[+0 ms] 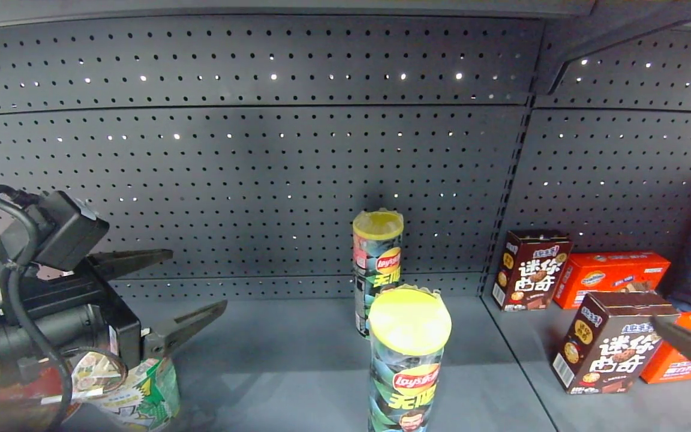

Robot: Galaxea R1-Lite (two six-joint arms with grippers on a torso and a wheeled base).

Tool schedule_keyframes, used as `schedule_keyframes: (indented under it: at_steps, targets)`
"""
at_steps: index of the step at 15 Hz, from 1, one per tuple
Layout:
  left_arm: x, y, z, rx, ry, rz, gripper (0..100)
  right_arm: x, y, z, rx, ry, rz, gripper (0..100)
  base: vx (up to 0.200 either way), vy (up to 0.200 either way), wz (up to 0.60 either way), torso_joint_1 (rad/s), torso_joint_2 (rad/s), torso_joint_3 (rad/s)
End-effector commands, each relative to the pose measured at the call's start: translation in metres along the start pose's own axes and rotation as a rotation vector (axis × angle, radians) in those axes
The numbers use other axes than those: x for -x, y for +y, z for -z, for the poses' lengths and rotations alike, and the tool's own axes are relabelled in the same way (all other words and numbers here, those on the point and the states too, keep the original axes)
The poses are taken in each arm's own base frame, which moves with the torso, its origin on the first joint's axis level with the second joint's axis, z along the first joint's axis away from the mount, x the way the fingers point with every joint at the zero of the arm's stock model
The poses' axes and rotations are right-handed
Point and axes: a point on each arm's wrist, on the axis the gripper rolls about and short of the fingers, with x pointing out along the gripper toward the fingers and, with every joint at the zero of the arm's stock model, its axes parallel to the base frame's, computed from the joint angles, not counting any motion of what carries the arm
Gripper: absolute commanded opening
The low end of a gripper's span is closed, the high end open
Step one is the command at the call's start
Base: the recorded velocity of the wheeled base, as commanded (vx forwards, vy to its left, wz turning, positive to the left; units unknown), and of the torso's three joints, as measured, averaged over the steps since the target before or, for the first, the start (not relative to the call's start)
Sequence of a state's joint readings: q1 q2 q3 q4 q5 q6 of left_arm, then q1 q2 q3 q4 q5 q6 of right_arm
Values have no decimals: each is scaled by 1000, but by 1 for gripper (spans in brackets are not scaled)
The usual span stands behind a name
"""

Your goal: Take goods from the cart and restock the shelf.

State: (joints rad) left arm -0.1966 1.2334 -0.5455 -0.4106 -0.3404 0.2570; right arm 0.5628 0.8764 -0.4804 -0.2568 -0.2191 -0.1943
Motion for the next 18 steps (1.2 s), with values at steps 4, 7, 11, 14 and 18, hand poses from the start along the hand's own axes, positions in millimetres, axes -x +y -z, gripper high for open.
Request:
schedule_keyframes:
  at_steps: [4, 7, 11, 14, 18]
  targets:
    - [3, 10, 1, 16, 6, -58, 100, -60, 55, 34, 118, 183, -242, 100, 0, 0, 0, 0, 0, 0]
    - [2, 11, 3, 18, 14, -57, 100, -62, 77, 46, 162, 222, -353, 100, 0, 0, 0, 0, 0, 0]
    - [-1, 12, 4, 18, 23, -55, 100, -68, 85, 55, 179, 260, -380, 100, 0, 0, 0, 0, 0, 0]
    - [-2, 12, 4, 12, 10, -57, 100, -79, 90, 56, 178, 289, -393, 100, 0, 0, 0, 0, 0, 0]
    - [-1, 11, 5, 12, 10, -57, 100, -98, 96, 59, 185, 332, -375, 100, 0, 0, 0, 0, 0, 0]
